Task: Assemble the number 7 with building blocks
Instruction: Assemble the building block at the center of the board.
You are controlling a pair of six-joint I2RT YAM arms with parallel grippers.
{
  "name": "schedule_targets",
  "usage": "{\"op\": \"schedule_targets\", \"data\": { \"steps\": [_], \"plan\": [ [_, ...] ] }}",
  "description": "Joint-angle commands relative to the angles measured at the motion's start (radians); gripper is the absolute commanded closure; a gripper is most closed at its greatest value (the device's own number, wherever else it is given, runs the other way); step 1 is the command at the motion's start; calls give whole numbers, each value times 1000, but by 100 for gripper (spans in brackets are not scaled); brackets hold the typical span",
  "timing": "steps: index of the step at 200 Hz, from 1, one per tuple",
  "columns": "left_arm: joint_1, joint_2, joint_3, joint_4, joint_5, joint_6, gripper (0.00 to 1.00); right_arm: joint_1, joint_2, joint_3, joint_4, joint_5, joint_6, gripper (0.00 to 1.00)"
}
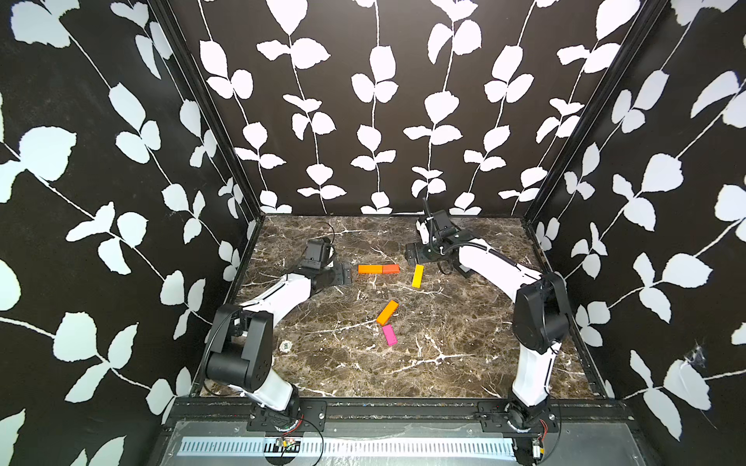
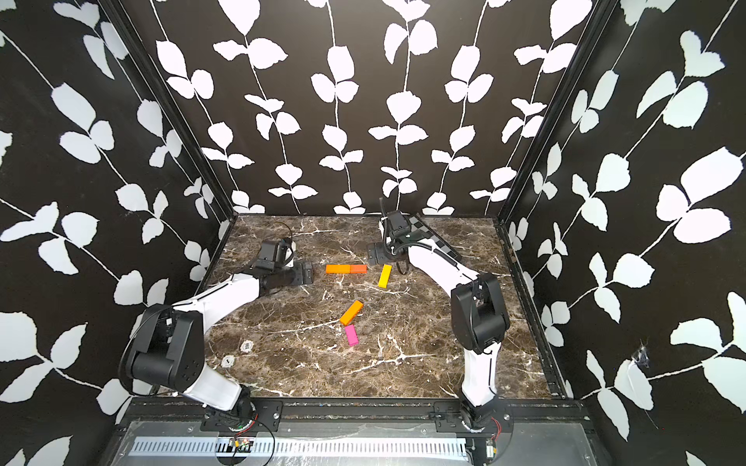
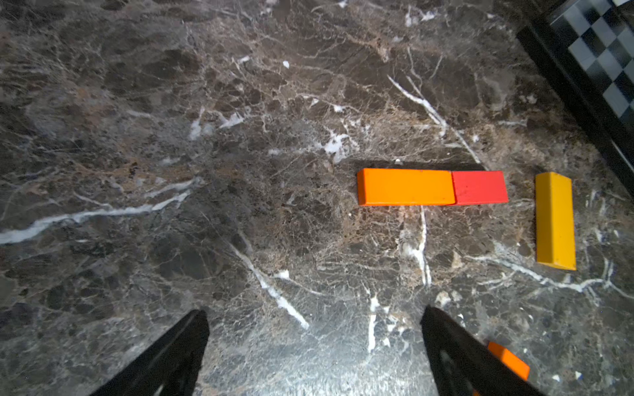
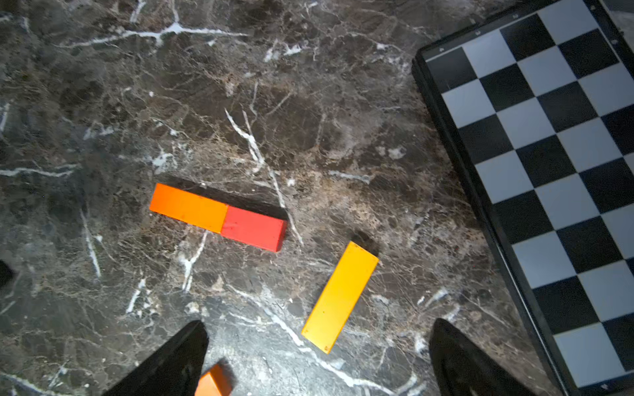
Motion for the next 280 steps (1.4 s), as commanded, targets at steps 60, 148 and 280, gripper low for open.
{"op": "schedule_targets", "data": {
  "steps": [60,148,280],
  "plan": [
    [7,-24,-3,8,4,20,1,-17,-11,-42,-110,42,56,16],
    [8,-15,-2,7,1,16,1,-16,159,83,-177,-32,106,35],
    [7,-1,-4,10,-1,9,1,-14,271,143,-187,-84,138,36]
  ]
}}
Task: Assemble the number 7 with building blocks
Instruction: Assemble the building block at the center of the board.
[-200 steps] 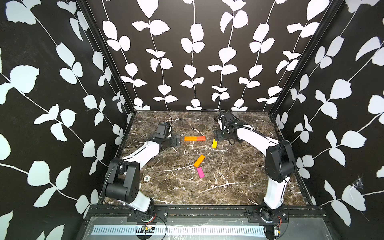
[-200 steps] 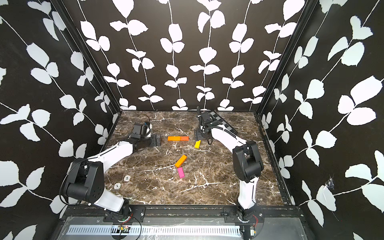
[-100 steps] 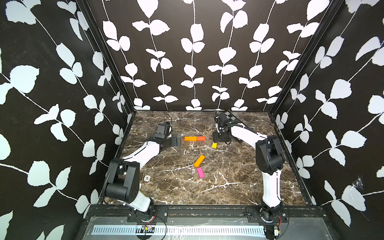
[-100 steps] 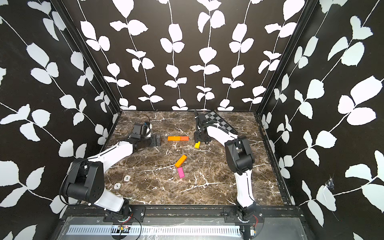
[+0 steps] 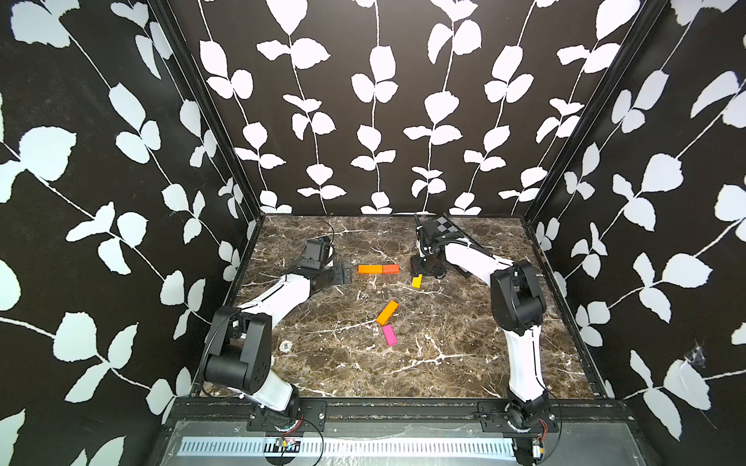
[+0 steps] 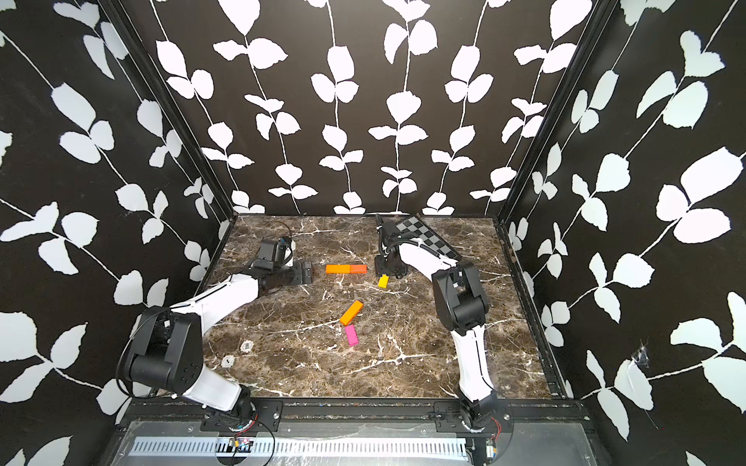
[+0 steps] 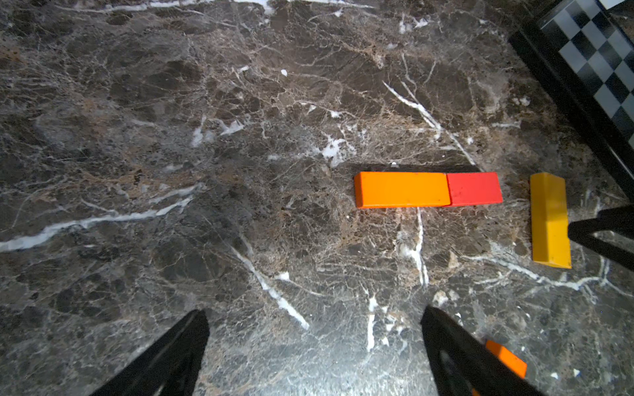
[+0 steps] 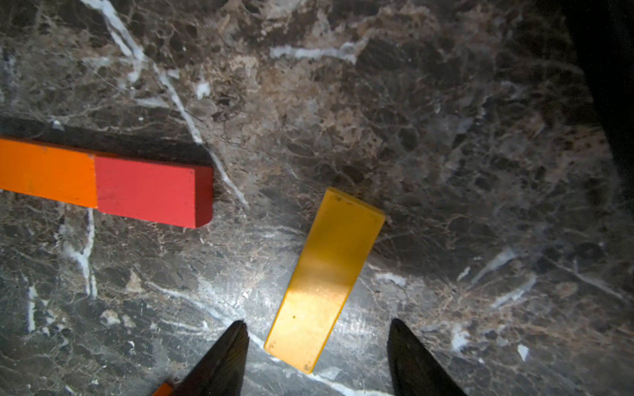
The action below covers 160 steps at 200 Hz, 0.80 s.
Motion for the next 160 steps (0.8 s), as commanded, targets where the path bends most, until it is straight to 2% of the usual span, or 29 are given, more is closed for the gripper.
{"op": "schedule_targets", "data": {
  "steps": [1,39,116,160],
  "plan": [
    [7,1,-4,9,-1,0,1,3,31,22,-19,-10,12,37],
    [7,3,-6,9,-2,-2,1,2,66,57,-37,-7,5,39],
    [7,0,-8,7,-8,1,1,0,98,90,-73,6,-12,53],
    [7,0,-8,7,-8,0,1,0,117,114,-104,0,-23,56]
  ]
}}
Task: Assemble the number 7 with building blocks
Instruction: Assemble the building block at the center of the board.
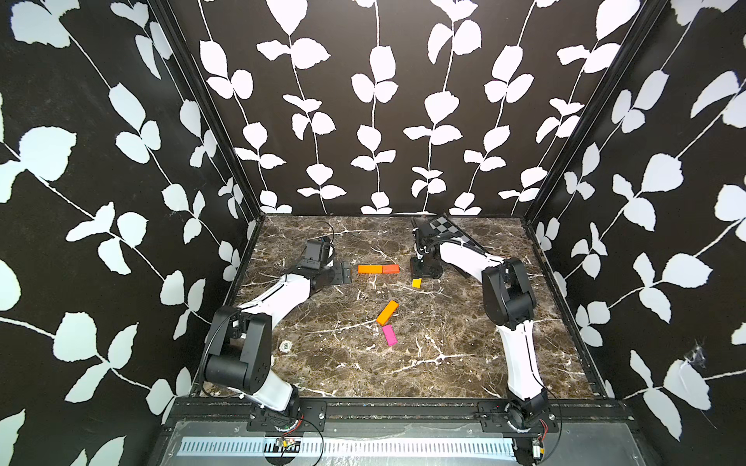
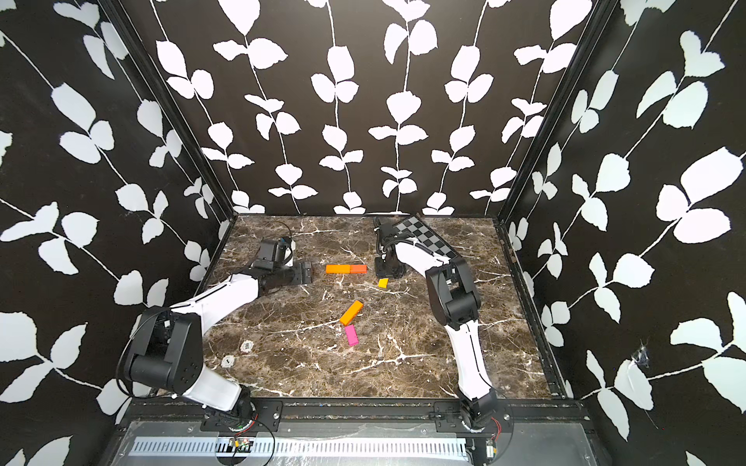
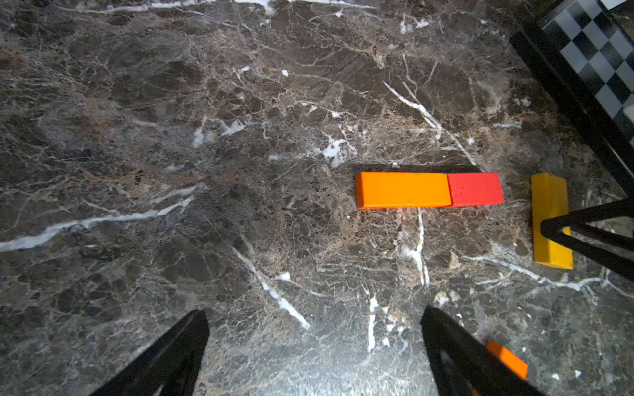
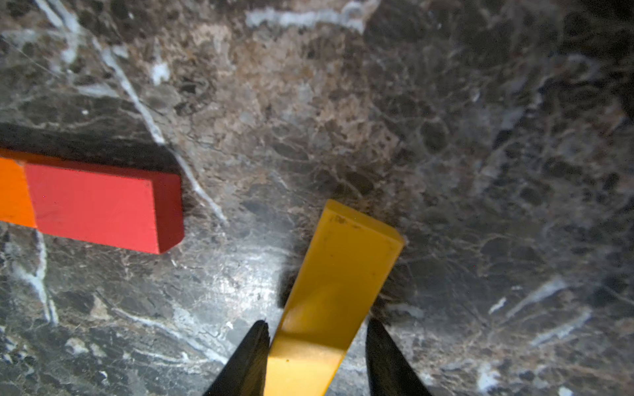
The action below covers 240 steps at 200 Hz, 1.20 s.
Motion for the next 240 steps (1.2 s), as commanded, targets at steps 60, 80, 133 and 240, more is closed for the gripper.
{"op": "schedule_targets", "data": {
  "steps": [60,80,133,240],
  "plan": [
    [8,0,-13,9,-9,-2,1,2,23,35,-40,-4,-17,65],
    [8,1,-14,9,-6,-1,1,1,23,30,-42,-5,-18,65],
    [7,-2,-14,9,-10,-2,1,6,27,24,-28,-30,-7,67],
    [8,-5,-20,12,-12,-3,1,27,52,12,46,-94,81,67]
  ]
}}
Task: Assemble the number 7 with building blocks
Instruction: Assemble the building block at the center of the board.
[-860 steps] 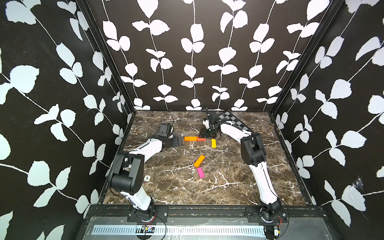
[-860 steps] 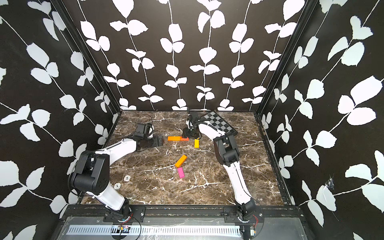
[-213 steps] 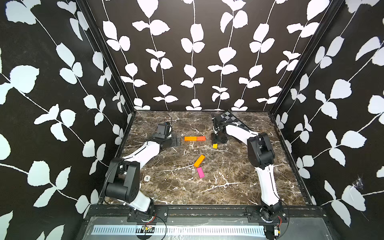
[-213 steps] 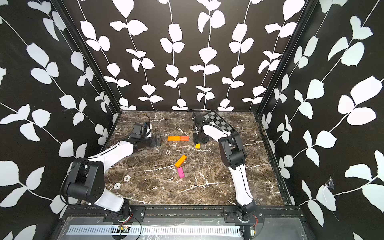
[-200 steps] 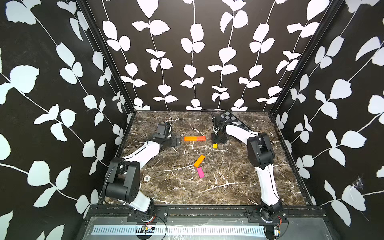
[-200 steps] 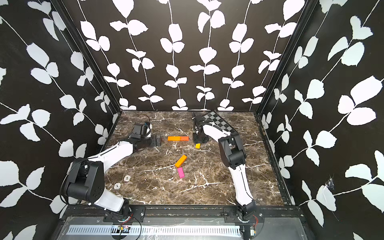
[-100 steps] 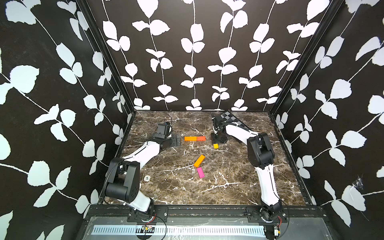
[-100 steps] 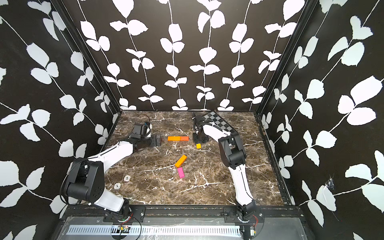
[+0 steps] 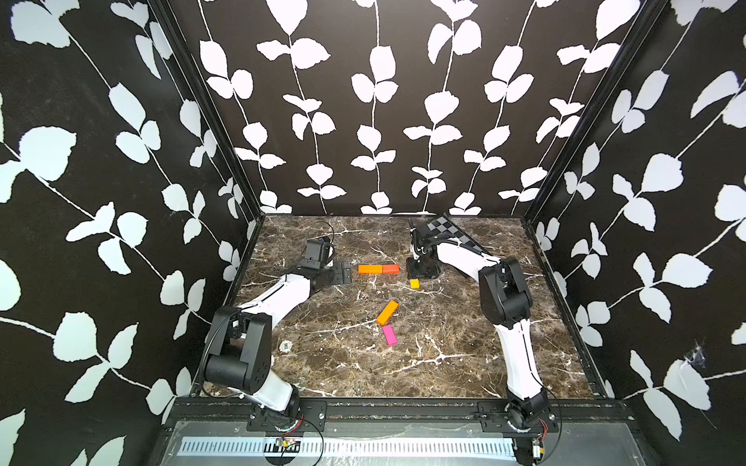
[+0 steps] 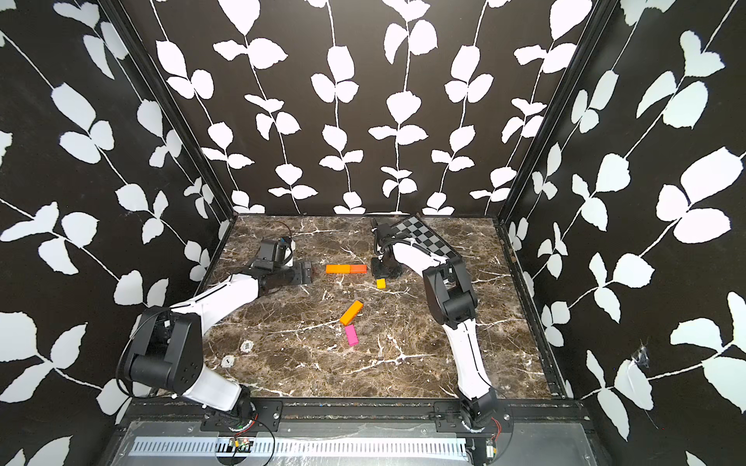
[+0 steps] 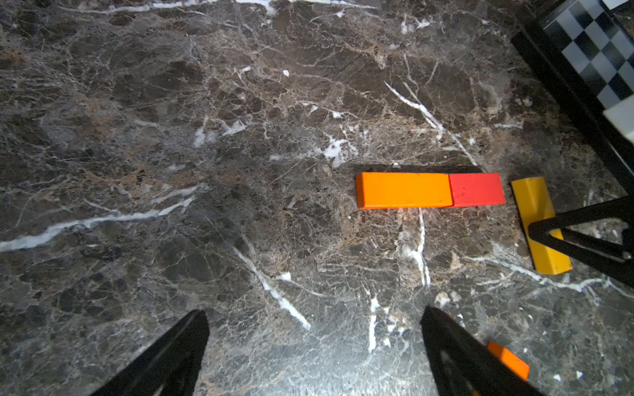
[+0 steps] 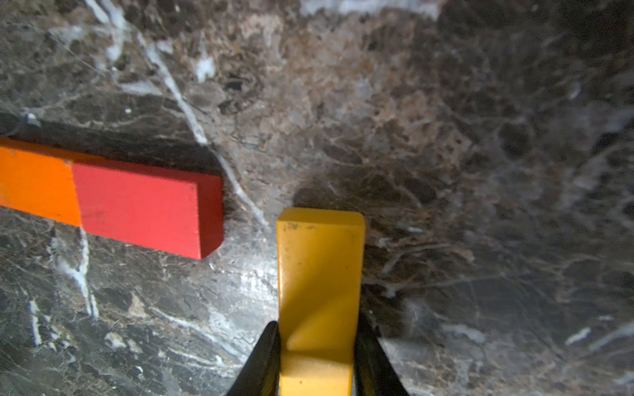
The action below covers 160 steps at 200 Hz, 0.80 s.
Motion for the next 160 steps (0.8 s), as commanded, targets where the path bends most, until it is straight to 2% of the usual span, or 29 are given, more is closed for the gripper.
{"op": "schedule_targets", "data": {
  "steps": [1,160],
  "plan": [
    [8,-5,-20,12,-8,-3,1,13,31,-5,17,-18,43,67],
    [7,-10,-26,16,-12,-2,1,40,62,15,32,-37,85,65]
  ]
}}
